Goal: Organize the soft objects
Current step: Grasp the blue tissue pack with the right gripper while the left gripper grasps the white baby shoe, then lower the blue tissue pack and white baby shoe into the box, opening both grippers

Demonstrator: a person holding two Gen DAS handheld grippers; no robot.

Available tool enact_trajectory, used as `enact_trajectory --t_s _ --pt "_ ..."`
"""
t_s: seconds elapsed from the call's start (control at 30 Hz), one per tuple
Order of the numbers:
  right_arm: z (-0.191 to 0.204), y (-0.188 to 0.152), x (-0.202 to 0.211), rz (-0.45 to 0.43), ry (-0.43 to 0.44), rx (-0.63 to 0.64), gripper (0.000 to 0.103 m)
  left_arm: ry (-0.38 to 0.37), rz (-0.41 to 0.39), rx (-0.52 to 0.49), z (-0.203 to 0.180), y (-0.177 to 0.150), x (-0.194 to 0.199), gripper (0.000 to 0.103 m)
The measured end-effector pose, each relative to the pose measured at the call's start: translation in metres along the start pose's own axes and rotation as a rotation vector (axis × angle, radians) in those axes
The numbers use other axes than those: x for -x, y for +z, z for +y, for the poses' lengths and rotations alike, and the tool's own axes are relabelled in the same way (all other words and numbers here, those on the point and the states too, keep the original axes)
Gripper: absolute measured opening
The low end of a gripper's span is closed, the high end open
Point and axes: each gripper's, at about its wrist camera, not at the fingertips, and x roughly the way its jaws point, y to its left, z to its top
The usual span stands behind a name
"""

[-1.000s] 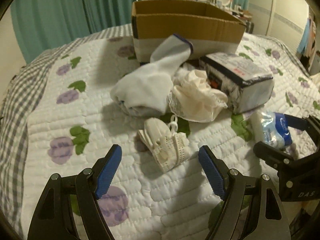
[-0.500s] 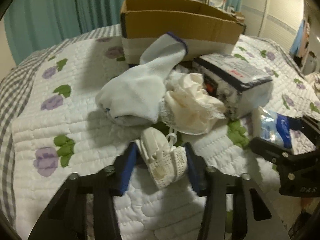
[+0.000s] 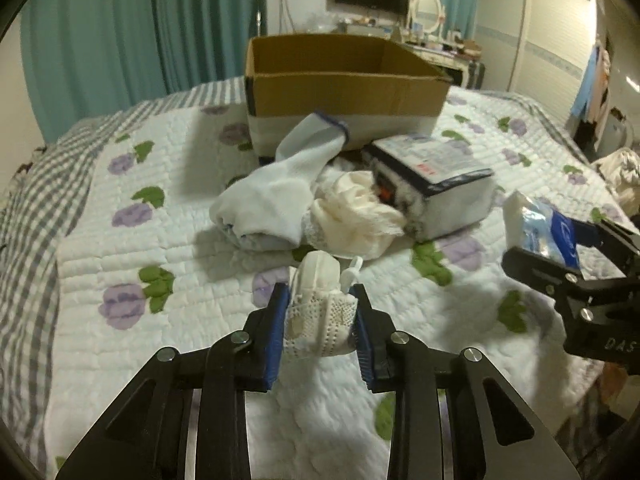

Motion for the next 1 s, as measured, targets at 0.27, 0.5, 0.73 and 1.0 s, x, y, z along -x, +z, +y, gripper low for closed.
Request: enact_trajectory --t_s 0.27,0.5,0.73,1.0 --pt "0.001 0.021 0.039 -0.104 0.018 0.004 0.086 0.008 -0.053 -0.004 -0.009 0.009 0.038 0.029" --pt "-0.009 0.086 0.059 -0.224 0.036 0.031 0.086 0.030 -0.159 -0.031 -0.012 0.054 0.063 0.029" --pt "-0.015 0.171 0.057 -0.327 0.042 0.100 0.086 0.045 -0.255 -0.061 -0.011 0.125 0.055 0.029" --pt "-0.016 0.242 0.000 -0.332 0.073 0.116 0.086 0.058 -0.259 -0.057 0.000 0.195 0.001 0.029"
